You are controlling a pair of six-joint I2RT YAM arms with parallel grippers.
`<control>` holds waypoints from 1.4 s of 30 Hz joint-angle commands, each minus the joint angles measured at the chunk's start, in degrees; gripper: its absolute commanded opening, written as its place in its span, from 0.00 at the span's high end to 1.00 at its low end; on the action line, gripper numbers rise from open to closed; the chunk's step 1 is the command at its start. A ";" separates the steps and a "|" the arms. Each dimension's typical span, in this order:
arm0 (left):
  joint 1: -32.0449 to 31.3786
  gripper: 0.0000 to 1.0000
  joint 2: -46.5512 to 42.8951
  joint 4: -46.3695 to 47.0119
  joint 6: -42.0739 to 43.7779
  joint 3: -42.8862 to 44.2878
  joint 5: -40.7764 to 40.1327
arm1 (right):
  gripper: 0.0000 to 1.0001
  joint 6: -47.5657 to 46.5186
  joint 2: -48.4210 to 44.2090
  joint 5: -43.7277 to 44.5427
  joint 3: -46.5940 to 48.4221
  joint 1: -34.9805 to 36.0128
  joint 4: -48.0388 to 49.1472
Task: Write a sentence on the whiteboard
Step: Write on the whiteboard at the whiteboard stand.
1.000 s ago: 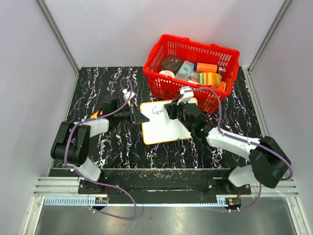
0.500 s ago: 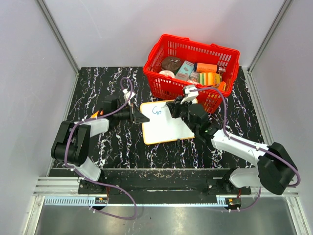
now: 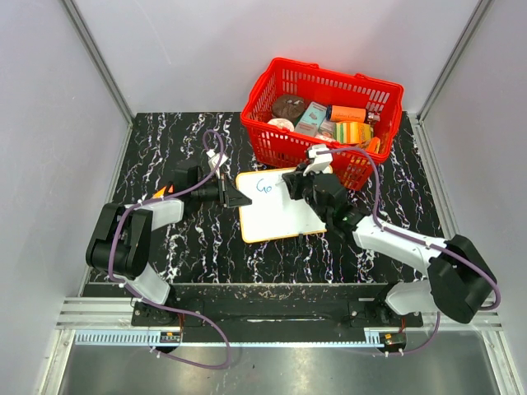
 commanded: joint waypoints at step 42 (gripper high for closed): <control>-0.82 1.00 2.61 -5.13 8.94 0.10 -8.98 | 1.00 -0.10 0.33 -1.91 -1.19 -0.51 -2.06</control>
